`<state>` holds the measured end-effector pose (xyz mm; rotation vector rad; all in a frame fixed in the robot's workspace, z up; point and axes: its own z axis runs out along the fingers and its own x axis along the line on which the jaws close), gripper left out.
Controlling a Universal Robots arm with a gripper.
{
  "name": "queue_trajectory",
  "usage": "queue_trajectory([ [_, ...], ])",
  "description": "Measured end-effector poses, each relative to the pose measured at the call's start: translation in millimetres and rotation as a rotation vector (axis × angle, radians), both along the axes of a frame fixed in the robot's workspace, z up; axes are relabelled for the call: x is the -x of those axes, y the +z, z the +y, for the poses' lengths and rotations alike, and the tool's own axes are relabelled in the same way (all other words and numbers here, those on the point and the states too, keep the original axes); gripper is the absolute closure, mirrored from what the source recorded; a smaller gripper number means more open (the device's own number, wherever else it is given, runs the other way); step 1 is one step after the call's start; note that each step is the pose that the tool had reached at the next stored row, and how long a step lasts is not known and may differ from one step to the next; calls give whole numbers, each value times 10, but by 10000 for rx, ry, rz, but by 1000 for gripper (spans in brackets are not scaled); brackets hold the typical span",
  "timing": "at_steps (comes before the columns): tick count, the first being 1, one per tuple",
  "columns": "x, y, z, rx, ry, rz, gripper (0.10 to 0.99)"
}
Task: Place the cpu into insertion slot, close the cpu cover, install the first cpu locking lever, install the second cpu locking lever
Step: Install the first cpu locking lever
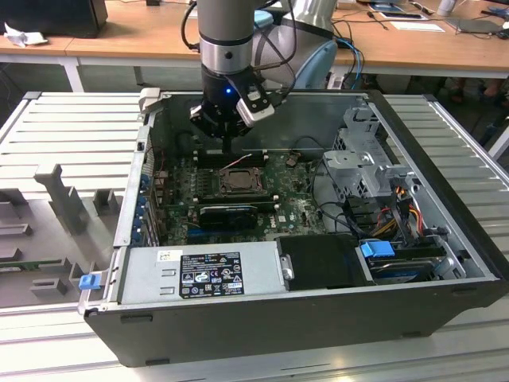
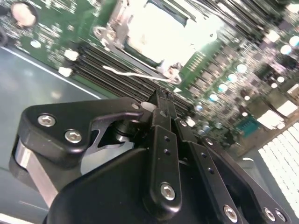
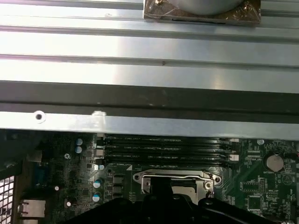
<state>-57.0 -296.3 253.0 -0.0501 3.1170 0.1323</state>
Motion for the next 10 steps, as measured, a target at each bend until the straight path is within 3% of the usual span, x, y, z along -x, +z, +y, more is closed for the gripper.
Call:
queue_trajectory([
  [4, -77, -14, 0, 0, -1, 0, 980],
  [10, -85, -34, 0, -38, -2, 0, 980],
])
